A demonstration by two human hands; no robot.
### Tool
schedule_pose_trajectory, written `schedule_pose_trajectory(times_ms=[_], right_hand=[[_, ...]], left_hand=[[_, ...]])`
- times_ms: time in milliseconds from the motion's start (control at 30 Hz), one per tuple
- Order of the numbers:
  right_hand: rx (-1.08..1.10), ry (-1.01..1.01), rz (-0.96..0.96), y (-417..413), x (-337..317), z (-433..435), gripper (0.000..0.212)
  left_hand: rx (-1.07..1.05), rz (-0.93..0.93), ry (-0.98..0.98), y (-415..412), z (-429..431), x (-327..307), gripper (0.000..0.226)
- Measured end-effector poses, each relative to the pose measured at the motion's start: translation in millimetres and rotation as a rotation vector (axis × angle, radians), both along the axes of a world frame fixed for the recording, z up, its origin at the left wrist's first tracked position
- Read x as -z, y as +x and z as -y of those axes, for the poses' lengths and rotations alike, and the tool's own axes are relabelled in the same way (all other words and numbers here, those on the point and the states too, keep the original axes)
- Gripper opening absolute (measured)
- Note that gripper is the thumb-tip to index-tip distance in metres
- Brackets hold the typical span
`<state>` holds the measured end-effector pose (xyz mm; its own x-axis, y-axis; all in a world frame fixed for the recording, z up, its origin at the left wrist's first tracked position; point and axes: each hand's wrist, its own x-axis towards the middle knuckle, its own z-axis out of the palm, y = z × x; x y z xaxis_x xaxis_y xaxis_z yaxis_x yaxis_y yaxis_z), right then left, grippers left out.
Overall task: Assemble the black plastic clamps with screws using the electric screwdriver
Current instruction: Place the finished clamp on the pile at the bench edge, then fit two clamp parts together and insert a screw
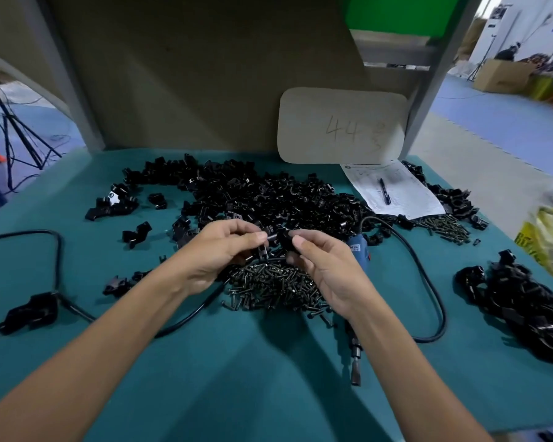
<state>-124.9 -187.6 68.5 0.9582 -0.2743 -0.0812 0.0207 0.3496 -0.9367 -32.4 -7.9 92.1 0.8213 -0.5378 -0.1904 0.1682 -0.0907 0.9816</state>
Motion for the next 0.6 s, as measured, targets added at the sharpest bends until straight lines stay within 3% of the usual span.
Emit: schedule_pose_trajectory(times_ms=[100, 200, 267, 400, 600], right_hand=[[-0.003, -0.029, 0.040, -2.0, -6.7, -2.8, 0.017], [-0.025, 0.054, 0.069, -3.6, -10.4, -3.5, 0.014], [-0.033, 0.066, 0.076, -4.9, -9.2, -3.3, 0.016], [-0.035, -0.130, 0.041, -6.3, -4.4, -0.4, 0.027], [-0.088, -0.062, 0.053, -8.6, -6.8, 4.7, 0.015]], left_hand=[[0.031, -0.047, -0.044, -7.2, 3.3, -0.6, 0.007], [-0.028, -0.170, -0.115, -12.2, 7.0, -0.8, 0.022], [-0.065, -0.123, -0.076, -13.5, 10.3, 1.0, 0.026], [-0.022, 0.018, 0.001, -14.2, 12.0, 4.1, 0.018], [0.036, -0.079, -0.062, -13.4, 9.8, 0.2, 0.032]])
